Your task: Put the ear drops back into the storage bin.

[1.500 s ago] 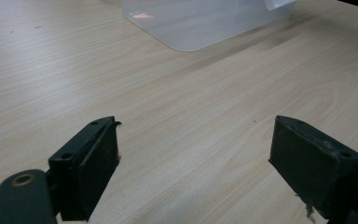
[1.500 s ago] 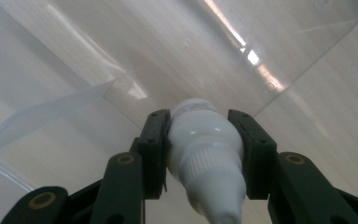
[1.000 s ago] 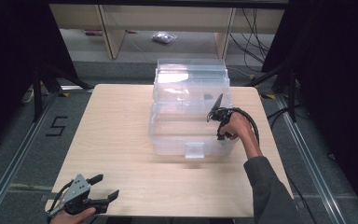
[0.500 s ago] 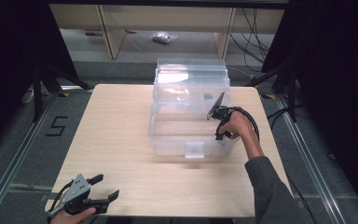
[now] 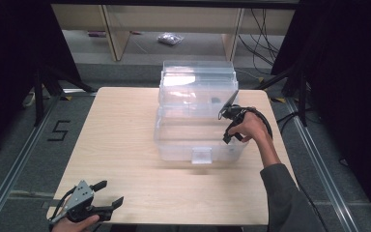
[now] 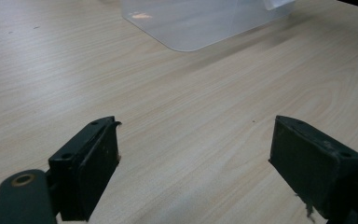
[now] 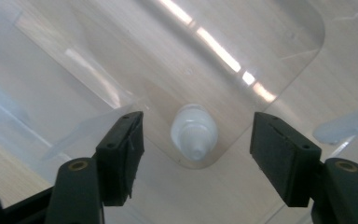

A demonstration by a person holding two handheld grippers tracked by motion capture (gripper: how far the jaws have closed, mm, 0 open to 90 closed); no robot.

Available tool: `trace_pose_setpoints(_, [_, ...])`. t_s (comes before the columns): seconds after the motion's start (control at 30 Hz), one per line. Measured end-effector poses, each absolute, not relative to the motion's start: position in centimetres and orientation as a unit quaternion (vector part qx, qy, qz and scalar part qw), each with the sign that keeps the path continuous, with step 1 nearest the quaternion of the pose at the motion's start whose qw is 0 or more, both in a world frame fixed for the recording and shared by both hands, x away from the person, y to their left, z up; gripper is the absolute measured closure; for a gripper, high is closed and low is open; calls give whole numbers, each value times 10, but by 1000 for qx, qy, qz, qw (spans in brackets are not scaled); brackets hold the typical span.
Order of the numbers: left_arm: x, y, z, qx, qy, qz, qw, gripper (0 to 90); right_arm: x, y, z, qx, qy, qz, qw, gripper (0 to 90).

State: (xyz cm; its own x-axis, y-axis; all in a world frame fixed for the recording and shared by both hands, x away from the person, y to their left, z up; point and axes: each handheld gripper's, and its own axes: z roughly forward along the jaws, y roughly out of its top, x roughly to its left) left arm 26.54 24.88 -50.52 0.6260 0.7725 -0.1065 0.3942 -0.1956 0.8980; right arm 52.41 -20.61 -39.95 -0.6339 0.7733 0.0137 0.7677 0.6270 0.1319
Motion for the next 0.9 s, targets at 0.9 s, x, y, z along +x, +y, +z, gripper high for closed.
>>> trace_pose_setpoints(0.9, [265, 249, -505, 752, 390, 191, 495, 147, 486, -212, -368, 400, 897, 171, 75, 251])
